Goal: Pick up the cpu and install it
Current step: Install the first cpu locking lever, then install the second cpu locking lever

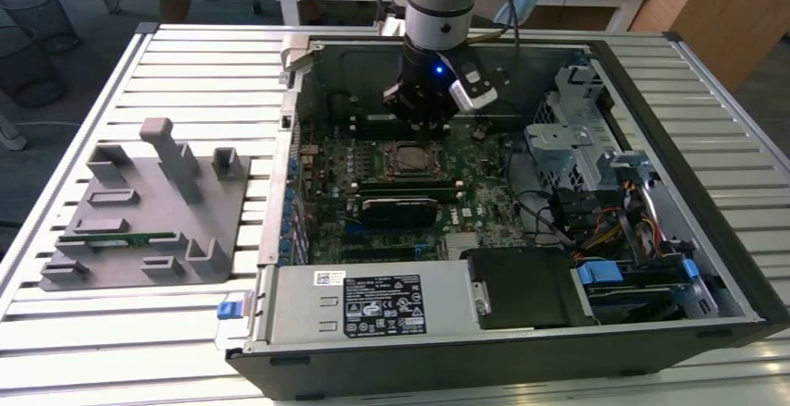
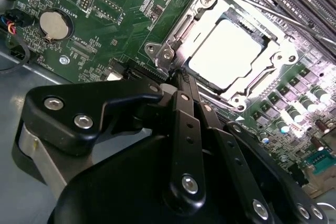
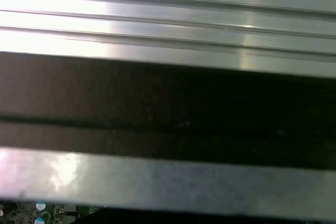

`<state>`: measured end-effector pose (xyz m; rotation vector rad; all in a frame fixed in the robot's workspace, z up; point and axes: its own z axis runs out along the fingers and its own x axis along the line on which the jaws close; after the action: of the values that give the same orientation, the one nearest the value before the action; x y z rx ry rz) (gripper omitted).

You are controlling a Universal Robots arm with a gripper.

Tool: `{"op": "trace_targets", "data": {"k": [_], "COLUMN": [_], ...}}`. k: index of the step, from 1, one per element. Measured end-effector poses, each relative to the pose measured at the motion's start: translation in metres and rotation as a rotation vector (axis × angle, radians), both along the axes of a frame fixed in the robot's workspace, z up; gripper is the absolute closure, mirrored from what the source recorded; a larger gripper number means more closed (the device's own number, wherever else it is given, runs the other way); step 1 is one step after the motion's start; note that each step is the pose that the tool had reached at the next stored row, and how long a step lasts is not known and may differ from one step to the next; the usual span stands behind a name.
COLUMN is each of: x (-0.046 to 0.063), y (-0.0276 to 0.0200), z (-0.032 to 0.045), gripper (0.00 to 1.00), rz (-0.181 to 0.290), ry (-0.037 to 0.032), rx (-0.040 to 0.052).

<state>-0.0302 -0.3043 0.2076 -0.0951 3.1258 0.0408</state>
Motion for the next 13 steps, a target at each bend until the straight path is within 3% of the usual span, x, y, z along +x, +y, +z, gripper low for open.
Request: {"op": "trace_targets", "data": {"k": [13], "x": [0.0000], "y": [-0.0048], "z": [0.0000], "gripper": [0.89], "rz": [0.000], "ry": [0.0001], "rx": [-0.0001]}}
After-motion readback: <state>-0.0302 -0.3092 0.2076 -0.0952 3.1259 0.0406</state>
